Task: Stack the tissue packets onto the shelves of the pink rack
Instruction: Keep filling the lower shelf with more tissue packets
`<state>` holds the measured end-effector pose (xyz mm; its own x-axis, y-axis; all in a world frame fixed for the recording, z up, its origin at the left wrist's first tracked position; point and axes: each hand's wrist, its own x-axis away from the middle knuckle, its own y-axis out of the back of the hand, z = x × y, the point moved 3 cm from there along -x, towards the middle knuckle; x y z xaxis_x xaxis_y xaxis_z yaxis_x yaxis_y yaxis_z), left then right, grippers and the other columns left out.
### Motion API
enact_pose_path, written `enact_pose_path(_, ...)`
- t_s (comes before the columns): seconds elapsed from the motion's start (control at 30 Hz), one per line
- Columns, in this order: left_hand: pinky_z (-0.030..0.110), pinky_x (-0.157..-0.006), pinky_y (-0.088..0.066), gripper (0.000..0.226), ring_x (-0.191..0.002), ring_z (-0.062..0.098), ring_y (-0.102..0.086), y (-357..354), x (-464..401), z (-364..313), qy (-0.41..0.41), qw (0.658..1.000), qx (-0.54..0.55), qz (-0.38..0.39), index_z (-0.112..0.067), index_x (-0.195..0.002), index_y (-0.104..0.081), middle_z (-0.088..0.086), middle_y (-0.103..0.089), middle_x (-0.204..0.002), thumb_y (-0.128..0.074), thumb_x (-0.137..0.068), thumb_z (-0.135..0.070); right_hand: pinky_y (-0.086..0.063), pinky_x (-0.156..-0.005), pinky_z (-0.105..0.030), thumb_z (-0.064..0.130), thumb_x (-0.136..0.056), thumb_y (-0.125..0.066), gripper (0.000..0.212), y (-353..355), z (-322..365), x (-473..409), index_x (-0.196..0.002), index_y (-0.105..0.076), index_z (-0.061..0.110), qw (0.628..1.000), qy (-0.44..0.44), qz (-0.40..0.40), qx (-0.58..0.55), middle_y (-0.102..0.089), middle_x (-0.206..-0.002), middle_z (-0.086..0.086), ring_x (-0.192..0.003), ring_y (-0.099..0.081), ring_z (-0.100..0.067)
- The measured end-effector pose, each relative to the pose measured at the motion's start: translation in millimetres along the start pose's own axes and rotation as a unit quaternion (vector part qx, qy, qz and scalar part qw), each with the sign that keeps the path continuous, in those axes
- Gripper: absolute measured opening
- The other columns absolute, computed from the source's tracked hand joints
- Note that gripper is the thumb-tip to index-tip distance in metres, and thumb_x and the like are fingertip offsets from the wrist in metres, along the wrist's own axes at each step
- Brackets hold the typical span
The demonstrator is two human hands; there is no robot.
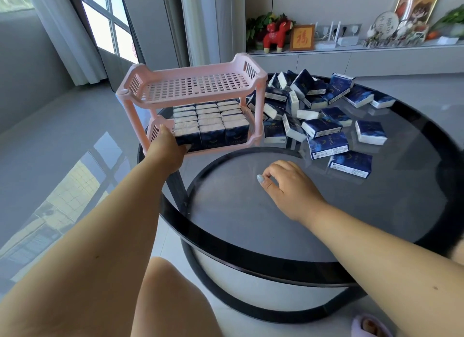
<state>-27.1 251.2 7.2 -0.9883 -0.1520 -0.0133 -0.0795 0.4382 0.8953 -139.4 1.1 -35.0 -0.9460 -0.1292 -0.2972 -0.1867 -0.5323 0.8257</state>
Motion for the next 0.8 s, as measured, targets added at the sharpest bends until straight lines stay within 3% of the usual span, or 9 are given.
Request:
enact_pose_path(0.1, 0.043, -0.075, -0.046, 0.071, -0.103, 0.041, -0.057, 7, 17, -6, 0.023, 0.999, 0.032, -0.034, 0.002, -0.146, -0.020, 0.025, -0.058, -0.121, -0.059, -0.095, -0.030, -0.039, -0.082, -0.030, 0.041, -0.095, -0.044, 0.033, 1, 0, 0, -0.090, -0.060, 0.013, 1.000, -0.002, -0.003, -0.002, -0.056, -0.096, 0.004, -0.096, -0.046, -0.016)
enact_pose_path(0.27, 0.035, -0.076, -0.041, 0.053, -0.090, 0.024, -0.050, 8, 70, -27, 0.015, 0.974, 0.167, -0.151, -0.008, -0.134, -0.038, 0.000, -0.056, -0.098, -0.063, -0.090, -0.023, -0.041, -0.081, -0.032, 0.038, -0.095, -0.047, 0.029, 3, -1, 3, -0.091, -0.059, 0.012, 0.999, -0.006, -0.020, -0.033, -0.058, -0.095, 0.003, -0.097, -0.049, -0.018)
enact_pose_path(0.37, 0.040, -0.088, -0.046, 0.058, -0.111, 0.026, -0.053, 1, 94, -41, -0.010, 0.964, 0.182, -0.196, -0.011, -0.136, -0.040, 0.004, -0.058, -0.120, -0.064, -0.085, -0.024, -0.038, -0.081, -0.028, 0.035, -0.094, -0.051, 0.024, 10, -4, 5, -0.092, -0.060, 0.012, 0.996, -0.013, -0.071, -0.061, -0.060, -0.096, 0.001, -0.098, -0.051, -0.019)
enact_pose_path(0.5, 0.034, -0.086, -0.041, 0.054, -0.112, 0.025, -0.052, -6, 111, -62, -0.047, 0.969, 0.186, -0.157, -0.012, -0.133, -0.043, 0.007, -0.056, -0.123, -0.064, -0.084, -0.022, -0.032, -0.080, -0.023, 0.026, -0.087, -0.061, 0.017, 37, -11, 4, -0.095, -0.061, 0.011, 0.984, -0.025, -0.165, -0.058, -0.059, -0.100, -0.002, -0.099, -0.049, -0.020)
enact_pose_path(0.6, 0.032, -0.078, -0.042, 0.049, -0.102, 0.023, -0.056, -15, 122, -78, -0.081, 0.977, 0.181, -0.085, -0.015, -0.130, -0.046, 0.004, -0.057, -0.120, -0.065, -0.086, -0.025, -0.037, -0.086, -0.034, 0.022, -0.080, -0.068, 0.025, 67, -30, 1, -0.101, -0.061, 0.010, 0.972, -0.043, -0.230, 0.027, -0.060, -0.104, -0.006, -0.101, -0.051, -0.028)
enact_pose_path(0.67, 0.031, -0.076, -0.044, 0.048, -0.099, 0.020, -0.057, -22, 129, -90, -0.101, 0.978, 0.180, -0.039, -0.016, -0.132, -0.045, 0.002, -0.055, -0.120, -0.064, -0.089, -0.028, -0.035, -0.093, -0.039, 0.030, -0.077, -0.068, 0.043, 83, -52, -3, -0.116, -0.057, 0.017, 0.966, -0.090, -0.211, 0.120, -0.056, -0.117, -0.007, -0.112, -0.048, -0.032)
enact_pose_path(0.73, 0.034, -0.079, -0.048, 0.046, -0.095, 0.018, -0.057, -30, 137, -100, -0.114, 0.975, 0.191, -0.015, -0.018, -0.130, -0.046, 0.000, -0.055, -0.119, -0.063, -0.090, -0.030, -0.029, -0.102, -0.041, 0.042, -0.078, -0.064, 0.062, 90, -77, -5, -0.135, -0.043, 0.029, 0.961, -0.169, -0.121, 0.183, -0.043, -0.137, -0.005, -0.127, -0.035, -0.029)
enact_pose_path(0.8, 0.034, -0.079, -0.050, 0.042, -0.090, 0.014, -0.057, -39, 145, -104, -0.115, 0.969, 0.220, -0.007, -0.019, -0.127, -0.049, -0.001, -0.055, -0.117, -0.064, -0.089, -0.029, -0.029, -0.105, -0.042, 0.052, -0.080, -0.060, 0.070, 88, -97, -4, -0.142, -0.030, 0.037, 0.956, -0.223, -0.034, 0.188, -0.033, -0.146, -0.004, -0.132, -0.031, -0.030)
